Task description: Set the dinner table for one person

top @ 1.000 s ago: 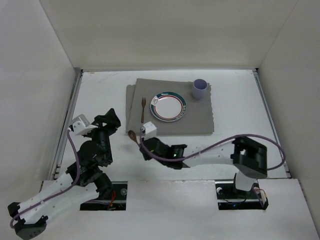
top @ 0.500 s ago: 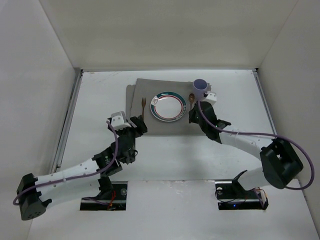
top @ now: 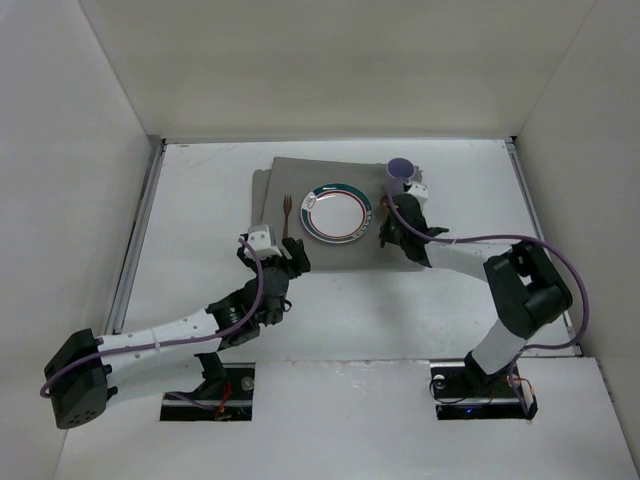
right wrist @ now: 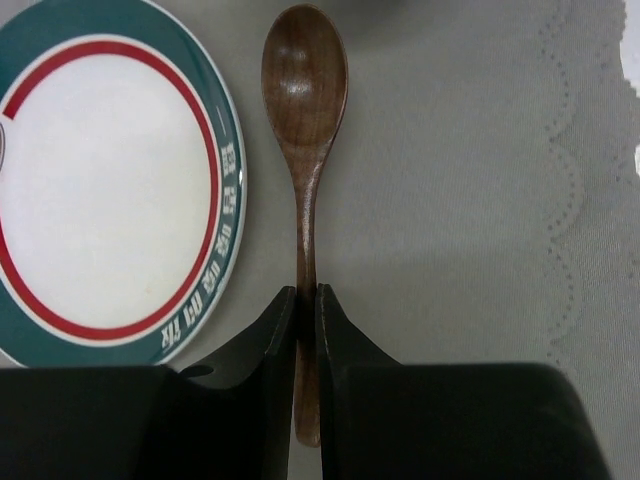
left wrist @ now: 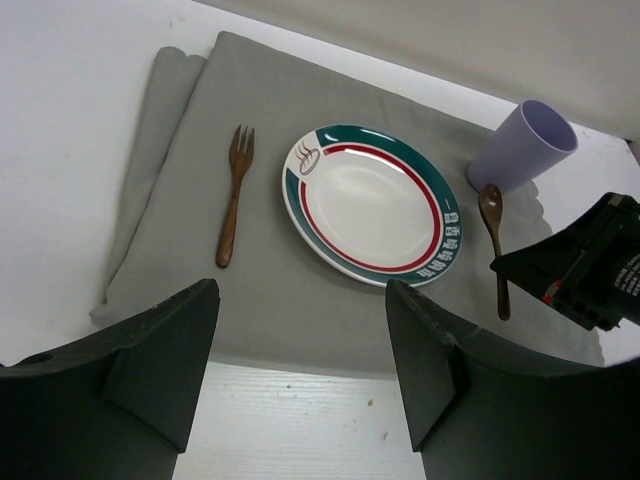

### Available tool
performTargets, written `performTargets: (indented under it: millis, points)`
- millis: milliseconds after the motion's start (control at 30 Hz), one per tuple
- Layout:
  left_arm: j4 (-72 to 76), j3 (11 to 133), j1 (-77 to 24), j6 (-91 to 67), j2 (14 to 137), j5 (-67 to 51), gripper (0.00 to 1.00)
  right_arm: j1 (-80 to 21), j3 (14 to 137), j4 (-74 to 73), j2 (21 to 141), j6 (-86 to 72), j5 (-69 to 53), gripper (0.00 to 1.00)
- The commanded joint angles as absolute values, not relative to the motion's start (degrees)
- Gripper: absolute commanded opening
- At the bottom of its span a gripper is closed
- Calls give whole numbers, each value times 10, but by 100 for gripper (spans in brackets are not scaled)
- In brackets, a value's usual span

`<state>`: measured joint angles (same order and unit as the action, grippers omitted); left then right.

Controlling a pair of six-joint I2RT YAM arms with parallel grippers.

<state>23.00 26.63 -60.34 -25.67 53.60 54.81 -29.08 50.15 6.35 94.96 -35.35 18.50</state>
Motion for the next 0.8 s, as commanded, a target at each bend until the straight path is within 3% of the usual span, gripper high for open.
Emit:
performTargets:
  millis: [0, 433, 633, 767]
  points:
    - [258, 260, -597, -277, 535, 540, 65, -280, 538, 71, 963, -338, 178, 16]
    - [250, 249, -593, -301, 534, 533, 65, -276, 542, 65, 1000, -329, 177, 20]
    - [248, 242, -583, -308, 524, 533, 66, -280, 527, 62, 944, -311, 171, 57]
    - [224, 239, -574, -308, 507, 534, 68, -288, 506, 47, 855, -303, 162, 68]
